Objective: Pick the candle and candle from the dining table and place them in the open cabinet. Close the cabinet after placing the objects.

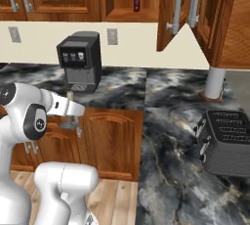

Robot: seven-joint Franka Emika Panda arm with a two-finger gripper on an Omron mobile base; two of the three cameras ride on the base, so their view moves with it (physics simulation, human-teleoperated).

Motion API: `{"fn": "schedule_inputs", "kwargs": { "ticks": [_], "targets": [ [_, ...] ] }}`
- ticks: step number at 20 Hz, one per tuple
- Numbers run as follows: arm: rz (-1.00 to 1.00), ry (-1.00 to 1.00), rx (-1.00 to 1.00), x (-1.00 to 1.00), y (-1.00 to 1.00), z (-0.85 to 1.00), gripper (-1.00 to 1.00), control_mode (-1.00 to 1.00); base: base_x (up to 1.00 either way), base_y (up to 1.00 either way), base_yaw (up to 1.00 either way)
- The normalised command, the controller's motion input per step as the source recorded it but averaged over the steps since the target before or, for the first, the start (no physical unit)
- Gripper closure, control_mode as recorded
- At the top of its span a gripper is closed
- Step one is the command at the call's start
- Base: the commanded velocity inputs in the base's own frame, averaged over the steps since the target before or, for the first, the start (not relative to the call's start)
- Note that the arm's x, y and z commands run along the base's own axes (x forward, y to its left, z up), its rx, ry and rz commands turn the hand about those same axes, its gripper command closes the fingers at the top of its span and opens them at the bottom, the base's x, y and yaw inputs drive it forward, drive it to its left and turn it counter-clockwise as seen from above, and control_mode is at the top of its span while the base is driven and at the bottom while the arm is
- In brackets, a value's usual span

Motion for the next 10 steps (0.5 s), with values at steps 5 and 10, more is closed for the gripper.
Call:
{"fn": "schedule_inputs", "kwargs": {
  "ticks": [5, 10],
  "targets": [
    [0.0, 0.0, 0.0, 0.0, 0.0, 0.0, 1.0, 1.0, 0.54, -0.21, 0.0],
    [0.0, 0.0, 0.0, 0.0, 0.0, 0.0, 1.0, 1.0, 0.59, -0.24, 0.0]
  ]
}}
